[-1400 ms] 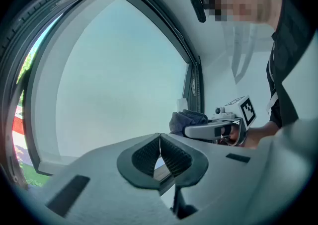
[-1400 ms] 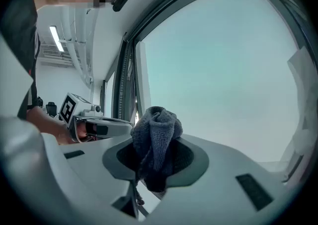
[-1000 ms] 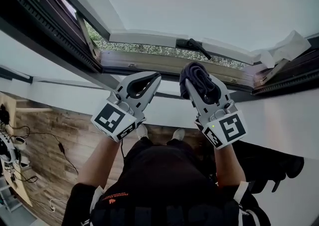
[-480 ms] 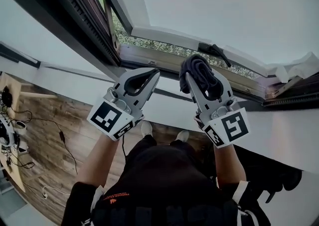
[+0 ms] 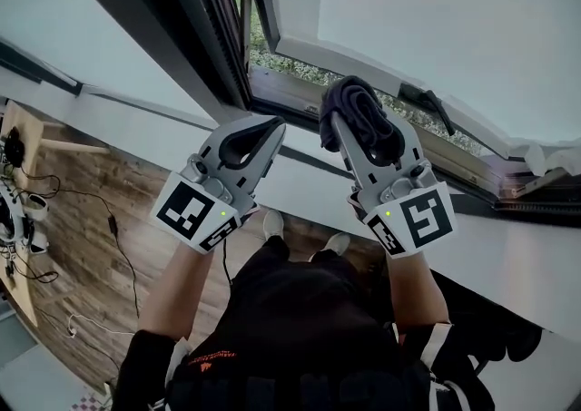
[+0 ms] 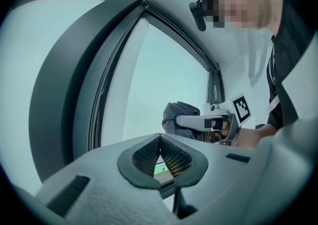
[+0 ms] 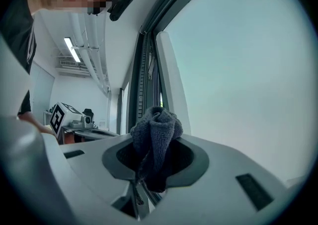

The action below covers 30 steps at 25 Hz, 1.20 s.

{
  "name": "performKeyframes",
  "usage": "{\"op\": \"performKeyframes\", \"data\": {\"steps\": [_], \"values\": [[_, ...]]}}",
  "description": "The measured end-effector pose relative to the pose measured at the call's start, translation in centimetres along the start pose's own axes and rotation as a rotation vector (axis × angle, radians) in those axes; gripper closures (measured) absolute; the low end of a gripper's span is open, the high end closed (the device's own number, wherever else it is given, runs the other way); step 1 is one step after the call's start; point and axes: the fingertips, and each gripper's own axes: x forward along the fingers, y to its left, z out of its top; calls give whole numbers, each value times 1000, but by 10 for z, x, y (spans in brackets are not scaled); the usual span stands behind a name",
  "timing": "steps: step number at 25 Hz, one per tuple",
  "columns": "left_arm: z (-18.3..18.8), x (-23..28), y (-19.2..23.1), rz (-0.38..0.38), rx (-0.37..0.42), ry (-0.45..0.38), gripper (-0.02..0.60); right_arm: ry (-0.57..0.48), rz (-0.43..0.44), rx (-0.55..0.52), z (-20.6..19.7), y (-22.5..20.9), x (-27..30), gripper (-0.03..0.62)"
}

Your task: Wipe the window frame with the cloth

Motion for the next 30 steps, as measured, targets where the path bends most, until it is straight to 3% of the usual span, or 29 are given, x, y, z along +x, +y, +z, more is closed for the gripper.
{"op": "performKeyframes", "data": {"steps": [13, 30], "values": [[-14, -38, 60, 103, -28, 5, 563, 3, 56, 15, -22, 27, 76, 488], [-40, -58, 95, 148, -85, 11, 563, 21, 90, 18, -44, 49, 134, 488]]}}
